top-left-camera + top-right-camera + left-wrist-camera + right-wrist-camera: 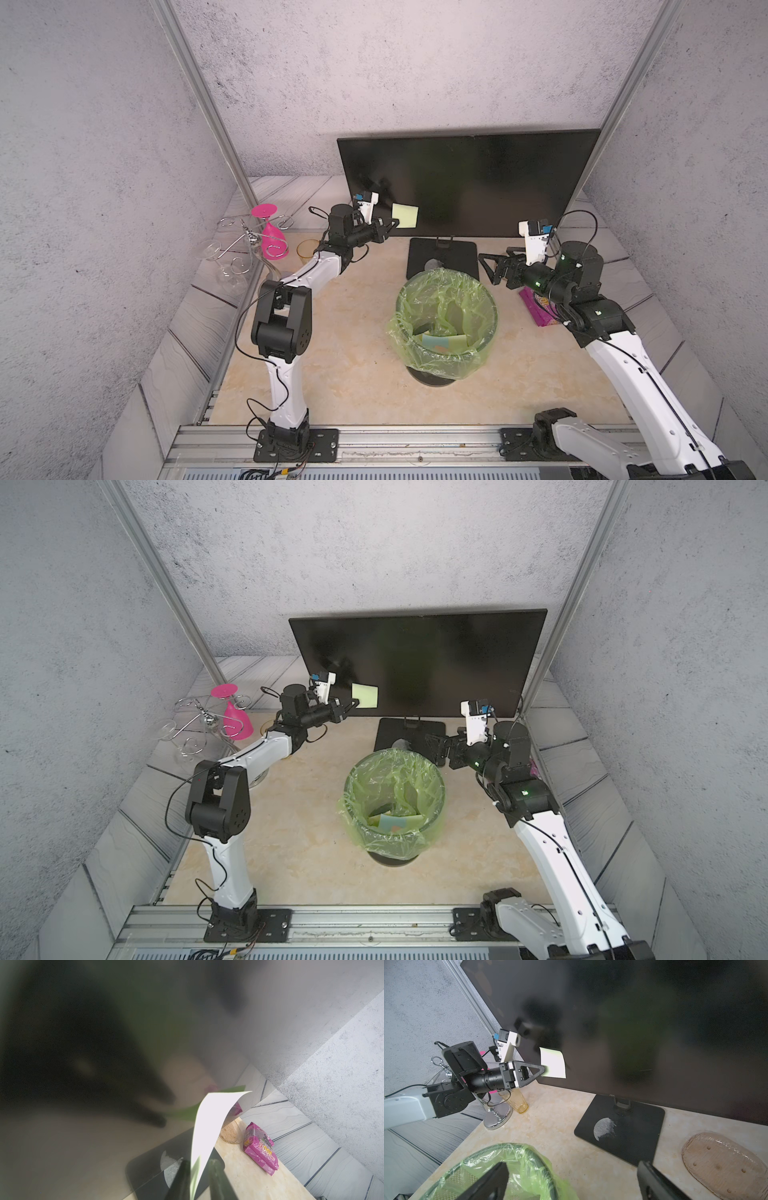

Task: Remove the sticky note from the monitor
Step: Tear off the sticky note from the monitor.

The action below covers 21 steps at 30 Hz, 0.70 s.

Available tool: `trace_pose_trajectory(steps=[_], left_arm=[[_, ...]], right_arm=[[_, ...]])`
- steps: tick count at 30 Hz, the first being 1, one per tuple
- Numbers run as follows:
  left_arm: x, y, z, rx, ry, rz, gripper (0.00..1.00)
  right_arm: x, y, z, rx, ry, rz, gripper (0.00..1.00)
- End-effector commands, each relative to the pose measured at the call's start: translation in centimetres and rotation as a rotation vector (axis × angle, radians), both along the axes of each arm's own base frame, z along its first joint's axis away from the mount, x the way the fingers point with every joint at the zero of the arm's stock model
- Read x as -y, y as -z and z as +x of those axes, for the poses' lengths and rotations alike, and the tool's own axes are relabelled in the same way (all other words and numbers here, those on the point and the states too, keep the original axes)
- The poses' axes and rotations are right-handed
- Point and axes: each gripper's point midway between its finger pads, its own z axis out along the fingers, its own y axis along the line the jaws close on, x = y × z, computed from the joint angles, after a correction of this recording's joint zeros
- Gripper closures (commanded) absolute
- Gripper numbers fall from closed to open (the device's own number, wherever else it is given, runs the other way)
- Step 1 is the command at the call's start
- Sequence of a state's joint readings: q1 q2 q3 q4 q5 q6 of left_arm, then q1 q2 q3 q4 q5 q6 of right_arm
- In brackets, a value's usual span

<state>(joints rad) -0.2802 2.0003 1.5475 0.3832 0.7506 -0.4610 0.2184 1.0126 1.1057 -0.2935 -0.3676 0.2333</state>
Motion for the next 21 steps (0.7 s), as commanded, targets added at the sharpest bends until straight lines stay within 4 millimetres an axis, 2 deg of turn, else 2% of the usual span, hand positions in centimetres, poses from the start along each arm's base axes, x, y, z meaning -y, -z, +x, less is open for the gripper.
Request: trace_pose_trajectory(steps=[1, 4, 12, 21], left_arm=[[0.4, -1.2, 0.0, 0.026, 0.005, 0.016, 0.88], [0.4, -1.0, 0.0, 0.018, 0.003, 0.021, 1.00], [-0.1, -3.2, -1.8, 0.060, -0.002, 0.023, 1.00], [-1.0, -6.8, -6.5, 0.114, -0.026, 0.041, 1.00]], right_arm=[[0.0, -0.1, 0.0, 0.005, -0.004, 0.009, 0.01], [0.0, 0.0, 0.0, 0.004, -0.005, 0.008, 0.01], [-0.2, -0.3, 0.0, 0.008, -0.011, 0.016, 0.01], [-0.3, -0.6, -0.2, 0.012, -0.023, 0.029, 0.01]])
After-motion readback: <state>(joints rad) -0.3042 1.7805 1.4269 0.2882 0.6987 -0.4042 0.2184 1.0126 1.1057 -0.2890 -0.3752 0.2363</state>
